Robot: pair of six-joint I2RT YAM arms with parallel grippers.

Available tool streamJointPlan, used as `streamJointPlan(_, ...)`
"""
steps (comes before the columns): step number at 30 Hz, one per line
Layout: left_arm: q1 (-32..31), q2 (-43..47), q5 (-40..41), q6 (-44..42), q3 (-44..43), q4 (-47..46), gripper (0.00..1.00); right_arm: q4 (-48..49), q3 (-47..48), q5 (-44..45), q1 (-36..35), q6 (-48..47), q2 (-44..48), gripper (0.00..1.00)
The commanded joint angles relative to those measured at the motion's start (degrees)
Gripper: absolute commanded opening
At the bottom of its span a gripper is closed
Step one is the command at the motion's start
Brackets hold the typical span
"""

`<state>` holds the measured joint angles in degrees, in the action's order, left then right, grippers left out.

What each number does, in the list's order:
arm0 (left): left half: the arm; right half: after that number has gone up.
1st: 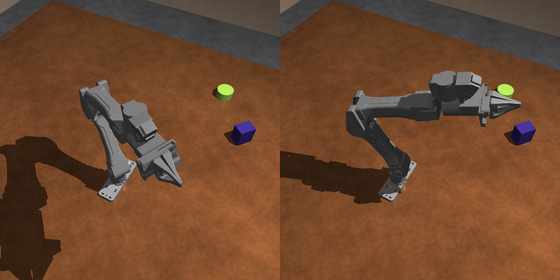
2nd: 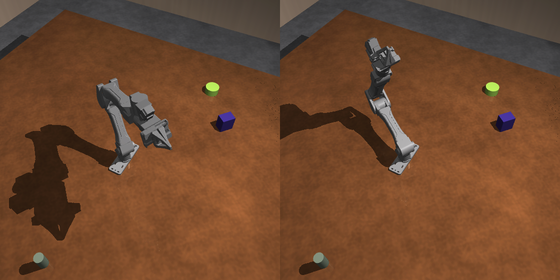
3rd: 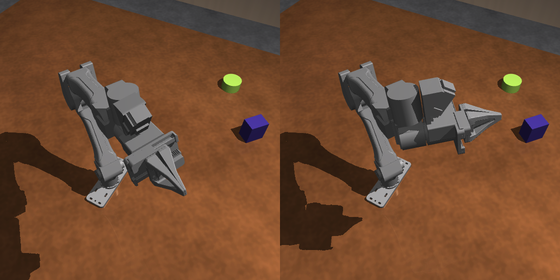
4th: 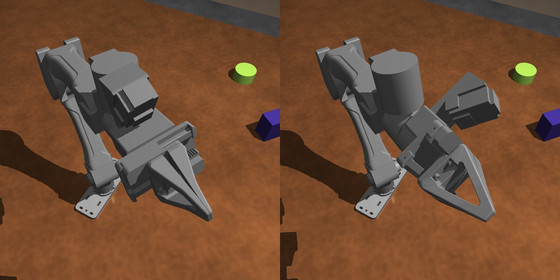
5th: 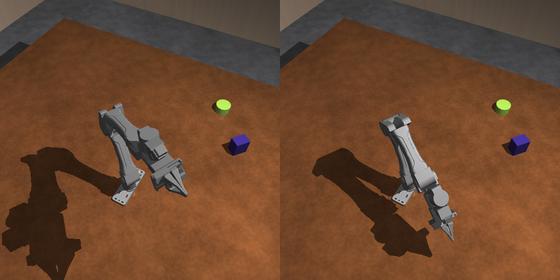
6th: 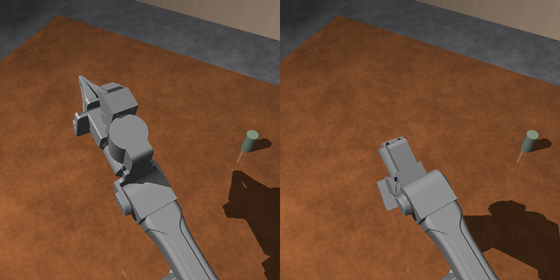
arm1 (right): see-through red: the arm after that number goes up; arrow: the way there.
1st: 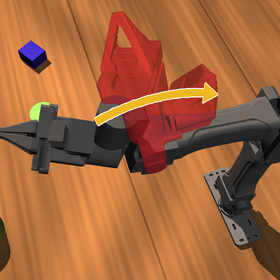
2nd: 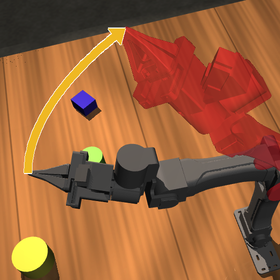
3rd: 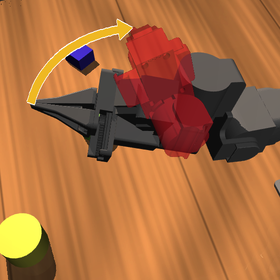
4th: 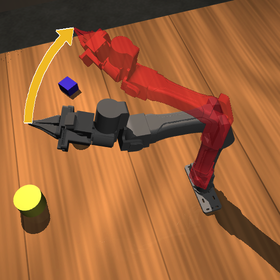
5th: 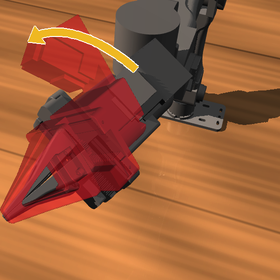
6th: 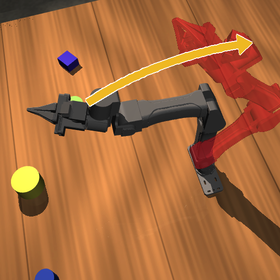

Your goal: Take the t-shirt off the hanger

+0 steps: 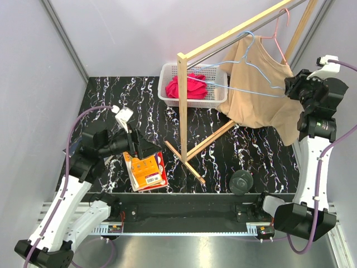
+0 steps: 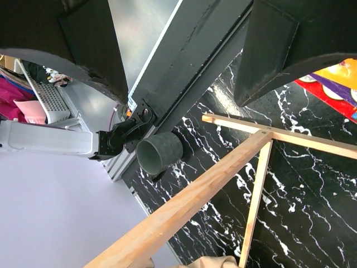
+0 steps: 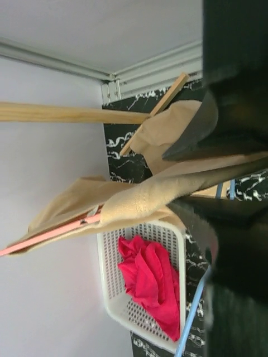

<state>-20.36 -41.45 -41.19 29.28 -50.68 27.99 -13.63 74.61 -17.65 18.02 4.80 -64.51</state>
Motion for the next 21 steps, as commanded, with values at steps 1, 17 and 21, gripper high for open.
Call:
streamJointPlan(1, -0.21, -0.82, 0.58, -0.98, -2.85, 0.58, 0.8, 3.7, 1.41, -2.92, 0.17, -1.54, 1.93, 0.29)
streamJointPlan(17, -0.21, -2.05, 0.93, -0.54, -4.69, 0.66, 0.8, -6.48, 16.61, -7.49, 0.17, -2.16, -2.72, 0.0)
streamJointPlan(21, -0.21, -2.05, 1.46, -0.54, -5.14, 0.66, 0.8, -12.99, 24.86, -9.6, 0.17, -0.76, -7.03, 0.0)
